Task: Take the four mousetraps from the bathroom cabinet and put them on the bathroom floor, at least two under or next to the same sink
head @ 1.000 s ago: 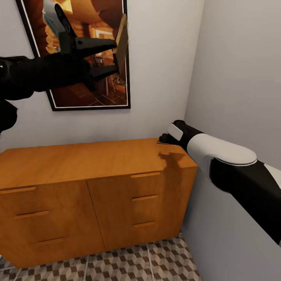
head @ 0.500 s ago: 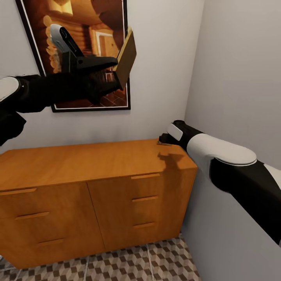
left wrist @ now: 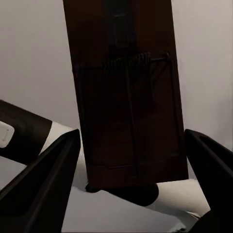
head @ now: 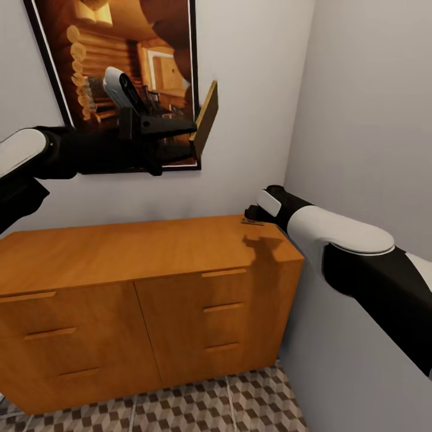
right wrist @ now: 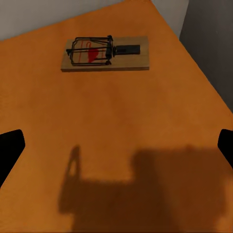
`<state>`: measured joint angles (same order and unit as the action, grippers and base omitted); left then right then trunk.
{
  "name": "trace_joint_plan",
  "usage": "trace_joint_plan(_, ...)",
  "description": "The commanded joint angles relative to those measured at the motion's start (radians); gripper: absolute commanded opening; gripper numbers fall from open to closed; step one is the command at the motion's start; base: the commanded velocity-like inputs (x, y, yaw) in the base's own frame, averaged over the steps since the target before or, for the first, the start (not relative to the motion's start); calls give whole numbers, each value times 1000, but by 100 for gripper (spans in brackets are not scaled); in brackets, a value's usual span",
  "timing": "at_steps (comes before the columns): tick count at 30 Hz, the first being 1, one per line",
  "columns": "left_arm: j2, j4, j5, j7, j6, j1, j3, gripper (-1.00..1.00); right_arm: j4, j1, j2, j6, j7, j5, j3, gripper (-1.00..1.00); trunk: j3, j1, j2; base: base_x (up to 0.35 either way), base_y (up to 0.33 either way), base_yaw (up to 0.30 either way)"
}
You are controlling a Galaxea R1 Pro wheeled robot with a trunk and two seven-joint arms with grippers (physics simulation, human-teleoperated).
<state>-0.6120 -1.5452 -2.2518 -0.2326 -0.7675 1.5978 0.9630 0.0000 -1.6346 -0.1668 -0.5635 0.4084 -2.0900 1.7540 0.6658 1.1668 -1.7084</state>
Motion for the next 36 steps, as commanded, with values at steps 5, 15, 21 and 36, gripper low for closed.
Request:
trace_joint_plan(5, -1, 0, 66, 4, 4, 2, 9, -100, 0, 1, 0, -3, 4, -10, 8, 100, 1, 0, -1, 210, 81, 0)
trace_joint_plan(15, 10, 0, 92, 9, 4, 2, 12, -100, 0, 1, 2, -4, 4, -10, 7, 100, 1, 0, -1, 244, 14, 0)
trace_joint_plan(21, 16, 0, 92, 9, 2, 2, 13, -100, 0, 1, 9, -5, 4, -11, 6, 100, 1, 0, -1, 28, 1, 0)
trace_joint_plan(36, 39, -1, 93, 9, 2, 2, 13, -100, 0, 22, 25, -19, 1, -100, 6, 100, 1, 0, -1, 102, 30, 0)
